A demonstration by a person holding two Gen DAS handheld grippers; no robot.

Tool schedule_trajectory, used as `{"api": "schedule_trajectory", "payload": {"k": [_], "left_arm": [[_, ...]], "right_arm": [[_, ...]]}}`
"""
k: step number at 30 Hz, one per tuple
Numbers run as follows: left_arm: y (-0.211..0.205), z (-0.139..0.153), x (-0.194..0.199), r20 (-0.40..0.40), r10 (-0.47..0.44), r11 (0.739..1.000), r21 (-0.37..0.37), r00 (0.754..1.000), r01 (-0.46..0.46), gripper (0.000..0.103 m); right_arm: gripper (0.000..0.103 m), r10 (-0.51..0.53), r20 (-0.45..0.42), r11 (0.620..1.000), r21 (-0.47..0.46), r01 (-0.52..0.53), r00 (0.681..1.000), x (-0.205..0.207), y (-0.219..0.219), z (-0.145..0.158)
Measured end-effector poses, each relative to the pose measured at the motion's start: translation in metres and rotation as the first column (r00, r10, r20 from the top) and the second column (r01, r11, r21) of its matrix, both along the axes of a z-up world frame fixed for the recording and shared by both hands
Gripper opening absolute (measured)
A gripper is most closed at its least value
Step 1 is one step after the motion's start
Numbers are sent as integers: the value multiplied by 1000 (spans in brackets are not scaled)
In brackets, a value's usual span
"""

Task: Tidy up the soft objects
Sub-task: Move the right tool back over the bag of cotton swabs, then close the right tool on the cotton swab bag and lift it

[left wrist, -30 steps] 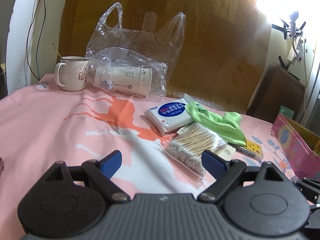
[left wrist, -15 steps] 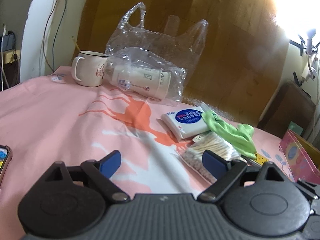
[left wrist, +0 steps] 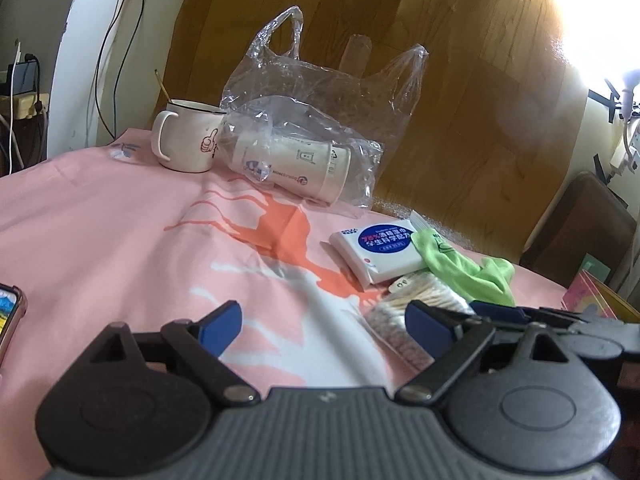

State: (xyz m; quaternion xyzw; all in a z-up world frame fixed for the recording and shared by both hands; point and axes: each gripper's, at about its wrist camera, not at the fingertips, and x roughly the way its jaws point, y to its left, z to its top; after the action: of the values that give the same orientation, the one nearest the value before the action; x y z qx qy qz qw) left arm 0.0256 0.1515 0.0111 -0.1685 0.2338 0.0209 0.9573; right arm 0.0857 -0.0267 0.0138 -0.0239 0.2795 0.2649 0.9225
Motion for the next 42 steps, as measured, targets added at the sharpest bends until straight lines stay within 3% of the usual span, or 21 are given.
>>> {"api": "schedule_trajectory", "payload": {"k": [3, 6, 10, 16, 19, 21, 23, 24, 25, 27, 31, 35, 39, 42], "left_arm": [[-1, 0, 0, 1, -3, 1000, 2, 1000, 3, 93], [0, 0, 1, 0, -3, 1000, -1, 1000, 3, 93], [0, 0, 1, -1, -6, 1000, -3, 1000, 6, 93], [0, 0, 1, -4, -14, 1000, -6, 1000, 14, 94], [0, 0, 2, -6, -17, 1000, -10, 1000, 17, 95], [0, 0, 1, -5, -19, 1000, -12, 1000, 19, 96], [-1, 0, 1, -6, -24, 1000, -11, 1000, 24, 96], [-1, 0, 1, -6, -25, 1000, -9, 1000, 25, 96], [-2, 0, 1, -5, -26, 1000, -7, 1000, 26, 96], [-2, 0, 1, -4, -26, 1000, -7, 1000, 26, 97], [-1, 0, 1, -2, -25, 1000, -9, 1000, 25, 97], [-2, 0, 1, 1, -25, 1000, -4, 1000, 25, 97], [-3, 0, 2, 2, -25, 1000, -1, 1000, 25, 97], [-3, 0, 1, 1, -24, 1000, -2, 1000, 24, 97]], "right_arm": [[21, 3, 1, 1000, 14, -3, 1000, -9, -5, 2], [13, 15, 18, 1000, -13, -15, 1000, -23, -7, 0], [6, 44, 10, 998, -34, -44, 999, -46, -13, -4], [5, 122, -39, 993, -4, -122, 992, -81, -24, 0], [17, 141, -57, 990, -10, -142, 988, -85, -26, 0], [61, 109, -26, 993, -31, -110, 994, -86, -28, 0], [74, 61, 25, 998, -32, -60, 998, -86, -32, 2], [74, 58, 32, 998, -28, -57, 998, -82, -33, 3], [75, 67, 34, 997, -25, -67, 997, -78, -34, 4], [89, 101, 60, 994, -35, -99, 993, -71, -30, 6], [91, 169, 103, 978, -140, -153, 980, -55, -12, -1], [89, 202, 34, 966, -175, -193, 979, -31, 1, -11], [59, 216, -4, 969, -124, -215, 976, -31, -1, -12], [54, 204, 24, 969, -150, -198, 979, -46, -2, -11]]}}
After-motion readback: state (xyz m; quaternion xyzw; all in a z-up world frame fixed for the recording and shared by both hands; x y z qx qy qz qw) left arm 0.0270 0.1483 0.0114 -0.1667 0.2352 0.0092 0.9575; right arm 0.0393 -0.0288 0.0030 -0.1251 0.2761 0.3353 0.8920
